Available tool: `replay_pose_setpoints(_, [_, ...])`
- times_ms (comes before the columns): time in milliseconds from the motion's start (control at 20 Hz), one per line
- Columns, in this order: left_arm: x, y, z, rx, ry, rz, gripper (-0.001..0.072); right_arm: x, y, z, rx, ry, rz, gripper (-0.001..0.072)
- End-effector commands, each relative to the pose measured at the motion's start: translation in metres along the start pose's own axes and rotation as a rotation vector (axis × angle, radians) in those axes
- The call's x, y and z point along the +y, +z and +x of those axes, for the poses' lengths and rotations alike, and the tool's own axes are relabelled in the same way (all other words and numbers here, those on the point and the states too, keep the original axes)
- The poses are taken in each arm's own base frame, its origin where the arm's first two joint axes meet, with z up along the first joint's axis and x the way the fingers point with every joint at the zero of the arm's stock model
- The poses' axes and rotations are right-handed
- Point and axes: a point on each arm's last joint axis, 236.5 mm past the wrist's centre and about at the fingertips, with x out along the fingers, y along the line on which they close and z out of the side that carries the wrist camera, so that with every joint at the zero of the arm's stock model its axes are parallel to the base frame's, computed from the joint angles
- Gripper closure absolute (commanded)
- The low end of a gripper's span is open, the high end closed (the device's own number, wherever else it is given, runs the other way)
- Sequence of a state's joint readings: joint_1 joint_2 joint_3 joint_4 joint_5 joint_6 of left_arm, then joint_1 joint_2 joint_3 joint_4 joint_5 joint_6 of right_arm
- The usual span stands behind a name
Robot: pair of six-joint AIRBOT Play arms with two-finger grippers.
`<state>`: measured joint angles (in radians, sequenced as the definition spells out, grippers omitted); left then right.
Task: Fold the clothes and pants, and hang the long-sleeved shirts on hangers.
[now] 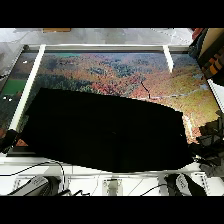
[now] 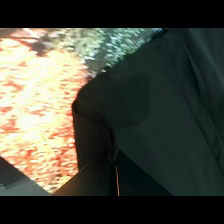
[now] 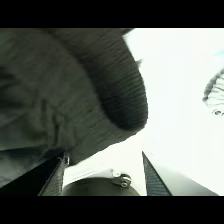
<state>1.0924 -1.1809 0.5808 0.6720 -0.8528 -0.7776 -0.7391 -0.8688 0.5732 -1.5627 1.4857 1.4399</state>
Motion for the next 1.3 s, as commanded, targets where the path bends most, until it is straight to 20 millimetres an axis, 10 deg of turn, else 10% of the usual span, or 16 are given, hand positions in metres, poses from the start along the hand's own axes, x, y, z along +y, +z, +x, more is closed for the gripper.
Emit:
replay_pose_setpoints(0, [-0.010,-0.003,0.006,0.016,-0.012,0.031,0.0699,-0.008,-0.007,0.020,0.115,0.077,-0.010,0.0201])
replay_pose_setpoints(150, [-0.013,-0.004,0.007,0.019,-0.014,0.039,0.0699,-0.016,-0.003,0.034,0.133,0.150,-0.031,0.0202])
replay_pose_setpoints(450, [-0.013,-0.003,0.007,0.017,-0.012,0.039,0.0699,0.035,0.028,0.056,0.113,0.456,0.093,0.0243])
replay_pose_setpoints(600, [-0.013,-0.003,0.007,0.017,-0.013,0.039,0.0699,0.051,0.038,0.058,0.104,0.533,0.135,0.0659])
replay_pose_setpoints(650, [-0.013,-0.003,0.007,0.017,-0.014,0.037,0.0699,0.056,0.045,0.053,0.074,0.564,0.122,0.0693])
replay_pose_setpoints(950, [-0.057,0.043,-0.007,-0.115,-0.179,-0.072,0.0700,0.091,0.093,-0.048,-0.217,0.767,-0.008,0.0695])
replay_pose_setpoints(1250, [-0.105,0.088,-0.057,-0.241,-0.257,0.054,0.0700,0.094,0.089,-0.139,-0.494,0.697,0.012,0.0694])
